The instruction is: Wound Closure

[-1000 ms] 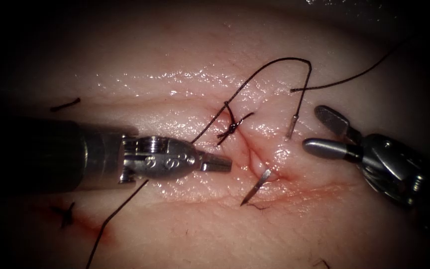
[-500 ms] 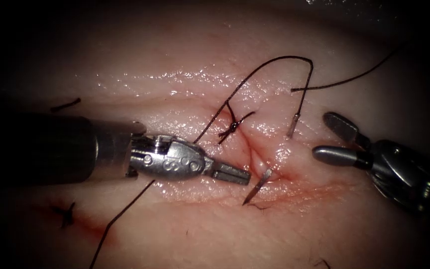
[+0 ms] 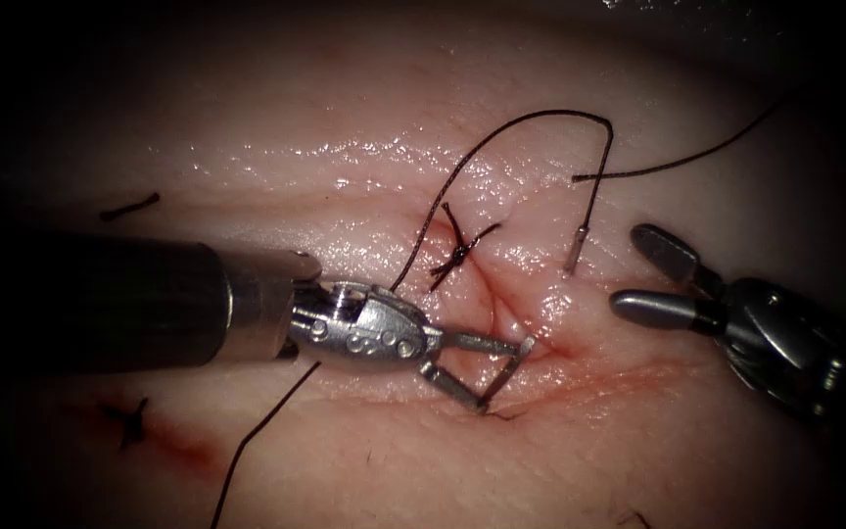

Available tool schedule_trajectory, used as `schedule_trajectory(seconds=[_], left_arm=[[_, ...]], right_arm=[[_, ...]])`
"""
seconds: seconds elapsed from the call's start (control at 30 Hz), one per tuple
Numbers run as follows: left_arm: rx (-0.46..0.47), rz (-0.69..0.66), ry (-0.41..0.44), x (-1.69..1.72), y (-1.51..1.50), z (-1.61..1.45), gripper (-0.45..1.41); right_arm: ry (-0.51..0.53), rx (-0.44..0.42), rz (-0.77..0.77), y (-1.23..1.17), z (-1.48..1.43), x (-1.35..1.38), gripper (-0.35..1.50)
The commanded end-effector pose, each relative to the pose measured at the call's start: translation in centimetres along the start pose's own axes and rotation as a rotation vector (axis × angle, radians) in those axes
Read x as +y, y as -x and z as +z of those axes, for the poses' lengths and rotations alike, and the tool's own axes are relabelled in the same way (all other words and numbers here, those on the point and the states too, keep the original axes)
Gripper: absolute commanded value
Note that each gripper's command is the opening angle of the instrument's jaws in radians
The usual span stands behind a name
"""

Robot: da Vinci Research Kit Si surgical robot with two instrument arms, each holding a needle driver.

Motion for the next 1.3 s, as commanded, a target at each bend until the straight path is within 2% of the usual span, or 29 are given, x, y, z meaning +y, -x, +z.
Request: schedule_trajectory(seconds=[0.03,0.17,0.47,0.5,0.7,0.87,0.97,1.03,1.1,1.17,1.23,1.27,1.3], left_arm=[[-0.003,-0.002,-0.004,-0.01,0.05,0.07,0.49],[-0.005,-0.003,-0.008,-0.04,0.05,0.09,0.37],[-0.007,0.014,-0.013,-0.11,0.0,0.22,0.32],[-0.006,0.015,-0.013,-0.12,0.0,0.23,0.34],[-0.004,0.021,-0.013,-0.12,-0.04,0.18,0.76],[-0.007,0.042,-0.018,-0.11,-0.11,0.2,0.89],[-0.008,0.051,-0.021,-0.12,-0.15,0.24,0.89],[-0.01,0.05,-0.024,-0.14,-0.16,0.27,0.84],[-0.012,0.051,-0.022,-0.16,-0.13,0.29,0.67],[-0.011,0.053,-0.02,-0.17,-0.1,0.27,0.64],[-0.009,0.056,-0.022,-0.2,-0.05,0.25,0.52],[-0.009,0.063,-0.025,-0.2,-0.03,0.24,0.32],[-0.014,0.053,-0.032,-0.21,-0.01,0.23,-0.06]], right_arm=[[-0.002,-0.002,0.0,0.06,0.08,-0.02,1.23],[-0.001,-0.007,-0.003,0.1,0.09,-0.02,1.21],[-0.004,-0.012,-0.008,0.14,0.1,0.0,1.19],[-0.004,-0.012,-0.008,0.14,0.1,0.0,1.19],[-0.001,-0.021,-0.015,0.21,0.12,0.01,1.14],[0.005,-0.035,-0.024,0.29,0.15,0.04,1.11],[0.005,-0.034,-0.034,0.32,0.15,0.06,1.11],[0.006,-0.036,-0.03,0.33,0.15,0.07,1.09],[0.005,-0.036,-0.025,0.34,0.16,0.07,1.09],[0.005,-0.035,-0.025,0.34,0.16,0.06,1.08],[0.006,-0.035,-0.025,0.34,0.16,0.06,1.06],[0.006,-0.035,-0.025,0.34,0.17,0.06,1.06],[0.006,-0.035,-0.025,0.34,0.17,0.06,1.04]])
